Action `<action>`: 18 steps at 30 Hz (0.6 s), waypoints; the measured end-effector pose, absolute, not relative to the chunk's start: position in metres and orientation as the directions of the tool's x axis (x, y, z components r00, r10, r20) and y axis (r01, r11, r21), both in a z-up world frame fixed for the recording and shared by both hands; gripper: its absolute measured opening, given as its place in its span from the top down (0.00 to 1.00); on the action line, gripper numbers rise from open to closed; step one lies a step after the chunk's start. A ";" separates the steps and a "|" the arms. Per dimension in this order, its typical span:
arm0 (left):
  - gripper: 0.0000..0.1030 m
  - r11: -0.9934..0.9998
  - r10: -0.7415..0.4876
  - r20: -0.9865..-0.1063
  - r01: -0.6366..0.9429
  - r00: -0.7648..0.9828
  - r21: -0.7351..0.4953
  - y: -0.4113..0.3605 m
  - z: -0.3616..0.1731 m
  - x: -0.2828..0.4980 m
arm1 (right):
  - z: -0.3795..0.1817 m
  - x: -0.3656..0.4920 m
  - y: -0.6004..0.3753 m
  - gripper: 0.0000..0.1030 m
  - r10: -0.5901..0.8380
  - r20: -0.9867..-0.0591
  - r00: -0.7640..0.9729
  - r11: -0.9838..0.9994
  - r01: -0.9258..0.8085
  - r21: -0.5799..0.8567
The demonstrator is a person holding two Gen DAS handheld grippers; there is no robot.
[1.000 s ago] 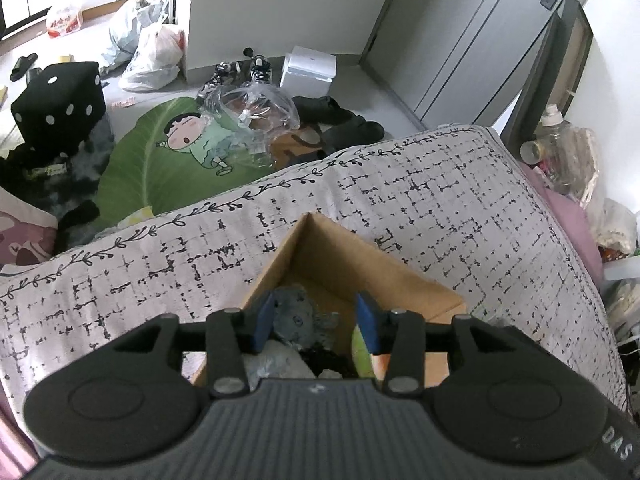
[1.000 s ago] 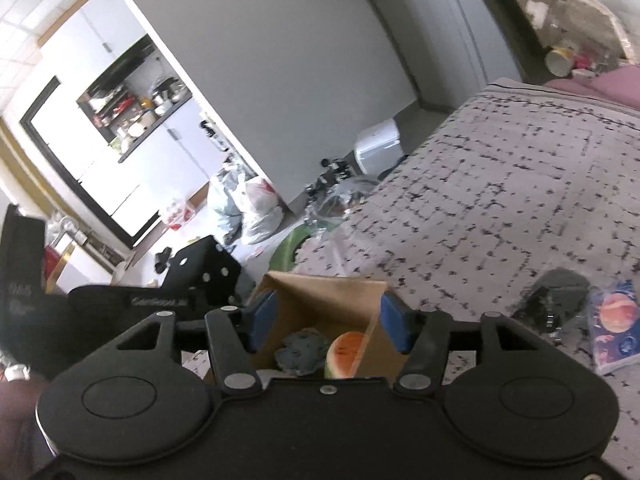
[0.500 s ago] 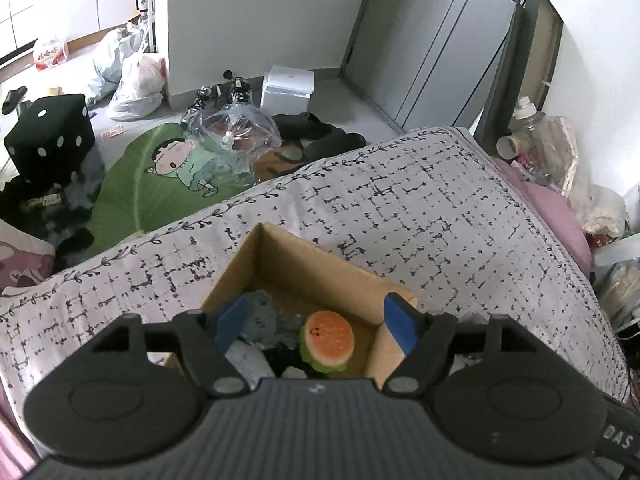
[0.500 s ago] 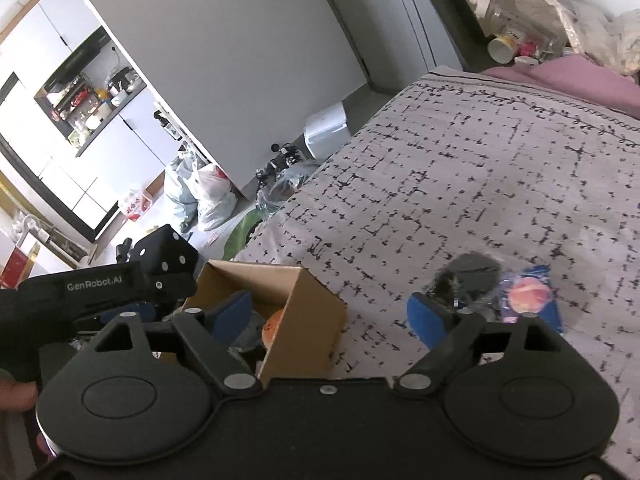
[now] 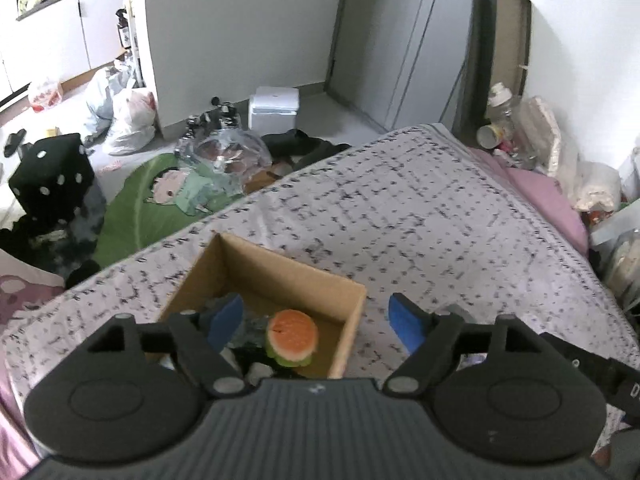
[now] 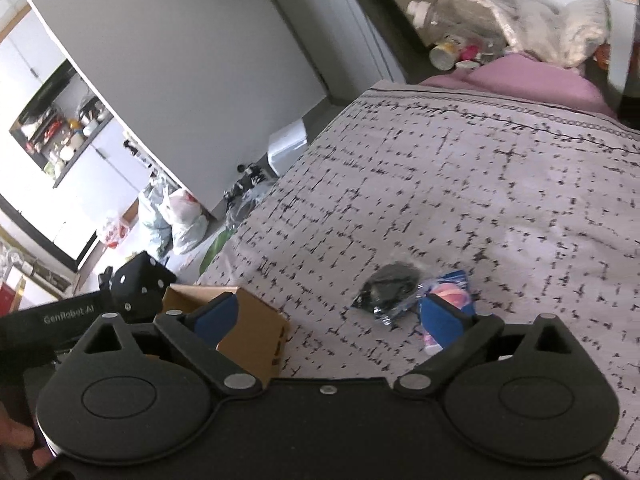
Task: Organize soft objects
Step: 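Grasp the planet-printed tissue pack with the right tool while the left tool grasps the black plastic bag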
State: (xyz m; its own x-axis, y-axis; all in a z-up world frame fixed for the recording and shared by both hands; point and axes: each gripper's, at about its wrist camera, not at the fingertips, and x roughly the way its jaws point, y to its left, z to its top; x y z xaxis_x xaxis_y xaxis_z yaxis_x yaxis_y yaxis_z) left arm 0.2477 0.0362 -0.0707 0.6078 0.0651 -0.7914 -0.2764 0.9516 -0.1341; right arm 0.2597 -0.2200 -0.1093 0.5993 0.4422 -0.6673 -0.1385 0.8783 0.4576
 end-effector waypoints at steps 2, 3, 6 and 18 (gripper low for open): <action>0.22 0.951 0.052 -0.794 -0.273 0.606 -0.146 0.030 -0.069 0.247 | -0.108 0.260 -0.229 0.04 0.438 -0.658 0.613 0.874 -0.119 0.471; 0.22 0.951 0.053 -0.793 -0.272 0.607 -0.145 0.027 -0.069 0.247 | -0.108 0.259 -0.233 0.04 0.439 -0.655 0.615 0.873 -0.118 0.474; 0.22 0.955 0.053 -0.792 -0.263 0.608 -0.139 0.015 -0.067 0.249 | -0.106 0.259 -0.243 0.04 0.435 -0.655 0.619 0.874 -0.116 0.471; 0.22 0.960 0.018 -0.806 -0.236 0.592 -0.152 -0.027 -0.074 0.257 | -0.117 0.267 -0.281 0.04 0.453 -0.656 0.604 0.848 -0.066 0.525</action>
